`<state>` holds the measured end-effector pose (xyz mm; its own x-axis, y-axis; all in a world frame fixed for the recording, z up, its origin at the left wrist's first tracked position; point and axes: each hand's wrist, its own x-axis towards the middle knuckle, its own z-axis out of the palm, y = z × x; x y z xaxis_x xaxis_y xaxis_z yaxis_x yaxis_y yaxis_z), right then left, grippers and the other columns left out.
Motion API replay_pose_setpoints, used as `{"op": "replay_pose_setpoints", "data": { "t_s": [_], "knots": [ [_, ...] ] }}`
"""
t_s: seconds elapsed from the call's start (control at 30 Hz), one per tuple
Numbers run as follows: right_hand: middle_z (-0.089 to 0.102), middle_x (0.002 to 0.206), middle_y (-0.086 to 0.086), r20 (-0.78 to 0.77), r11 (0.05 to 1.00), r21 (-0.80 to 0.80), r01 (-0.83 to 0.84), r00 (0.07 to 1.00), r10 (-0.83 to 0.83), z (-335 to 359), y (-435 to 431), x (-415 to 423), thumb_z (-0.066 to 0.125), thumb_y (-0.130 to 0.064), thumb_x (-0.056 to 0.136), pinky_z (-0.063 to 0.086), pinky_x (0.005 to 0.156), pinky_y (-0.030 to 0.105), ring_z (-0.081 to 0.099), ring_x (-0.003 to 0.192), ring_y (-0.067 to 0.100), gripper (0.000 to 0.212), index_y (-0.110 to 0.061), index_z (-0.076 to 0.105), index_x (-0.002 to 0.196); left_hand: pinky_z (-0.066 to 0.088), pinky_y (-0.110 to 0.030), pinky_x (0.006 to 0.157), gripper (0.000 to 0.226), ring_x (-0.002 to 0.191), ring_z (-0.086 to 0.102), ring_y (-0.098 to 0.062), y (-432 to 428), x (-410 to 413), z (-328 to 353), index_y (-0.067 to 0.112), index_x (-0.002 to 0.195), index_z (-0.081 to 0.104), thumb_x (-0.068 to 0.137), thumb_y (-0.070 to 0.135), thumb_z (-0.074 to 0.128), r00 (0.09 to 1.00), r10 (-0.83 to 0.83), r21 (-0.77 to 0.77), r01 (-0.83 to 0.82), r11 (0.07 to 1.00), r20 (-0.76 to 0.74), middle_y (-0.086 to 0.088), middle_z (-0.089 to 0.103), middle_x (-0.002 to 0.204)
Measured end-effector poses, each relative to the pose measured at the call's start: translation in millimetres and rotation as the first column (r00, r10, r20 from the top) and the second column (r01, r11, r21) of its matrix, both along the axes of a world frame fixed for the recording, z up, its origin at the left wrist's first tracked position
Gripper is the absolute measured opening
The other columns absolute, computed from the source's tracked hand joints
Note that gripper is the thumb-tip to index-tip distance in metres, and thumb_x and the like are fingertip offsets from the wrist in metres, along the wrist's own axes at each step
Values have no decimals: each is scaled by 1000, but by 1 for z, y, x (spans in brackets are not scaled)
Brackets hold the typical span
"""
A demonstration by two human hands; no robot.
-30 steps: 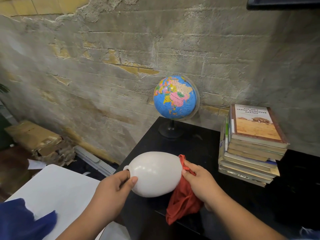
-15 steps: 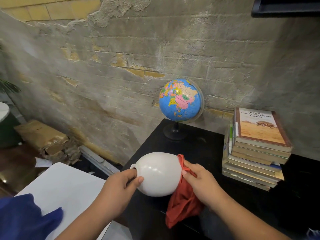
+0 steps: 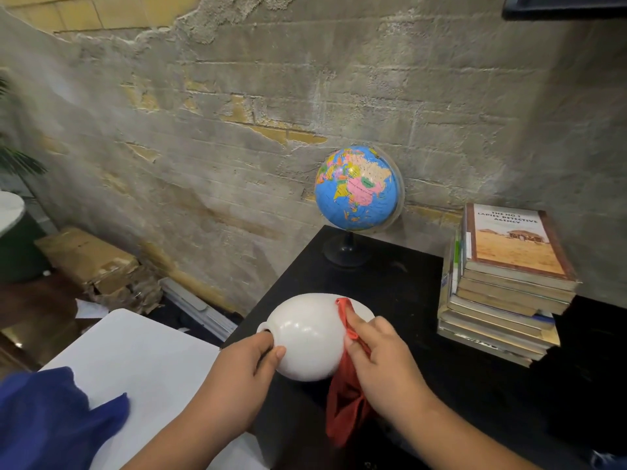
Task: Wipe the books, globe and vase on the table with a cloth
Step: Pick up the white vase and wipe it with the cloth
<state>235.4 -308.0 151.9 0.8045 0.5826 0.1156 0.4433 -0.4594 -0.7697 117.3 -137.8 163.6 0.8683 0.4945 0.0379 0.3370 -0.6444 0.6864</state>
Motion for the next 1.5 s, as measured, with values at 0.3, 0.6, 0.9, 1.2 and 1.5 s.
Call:
{"op": "replay_pose_setpoints", "data": {
  "t_s": [0.3,0.6,0.9,1.2,1.5],
  "knots": [
    [30,104,-12,288,964,-243,-105,941,175,32,20,-22,34,-37,100,40,76,26,40,85,13,54,-57,10,144,39,-24,59,24,66,50,-13,-10,3,8,19,74,48,97,26,46,997,-56,116,50,992,51,3,53,69],
    [34,112,-8,301,905,-398,-154,909,287,48,18,-25,37,-33,100,44,83,33,48,100,18,56,-54,11,145,37,-22,63,21,73,48,-12,-10,7,9,18,79,47,97,28,44,982,-190,231,182,956,11,5,49,74],
    [36,111,-10,222,910,-368,-191,932,285,45,8,-22,38,-35,99,46,88,34,50,102,19,55,-61,12,141,40,-22,68,22,78,48,-8,0,7,4,19,84,51,94,36,42,958,-285,249,280,927,-17,8,52,78],
    [43,91,-11,-59,971,-155,-181,983,174,12,0,-3,46,-34,98,44,84,23,51,88,10,50,-65,30,134,32,-28,55,39,50,35,-14,-8,9,-4,10,62,50,93,33,57,979,181,-591,-201,782,-94,-3,43,51],
    [51,139,1,-368,982,-68,174,911,-187,-33,-15,42,44,-29,100,35,101,25,48,125,19,48,-47,32,143,40,-17,57,30,55,53,-10,5,1,-10,23,63,57,93,26,55,995,82,-251,-92,964,-48,-1,58,54]
  ]
}}
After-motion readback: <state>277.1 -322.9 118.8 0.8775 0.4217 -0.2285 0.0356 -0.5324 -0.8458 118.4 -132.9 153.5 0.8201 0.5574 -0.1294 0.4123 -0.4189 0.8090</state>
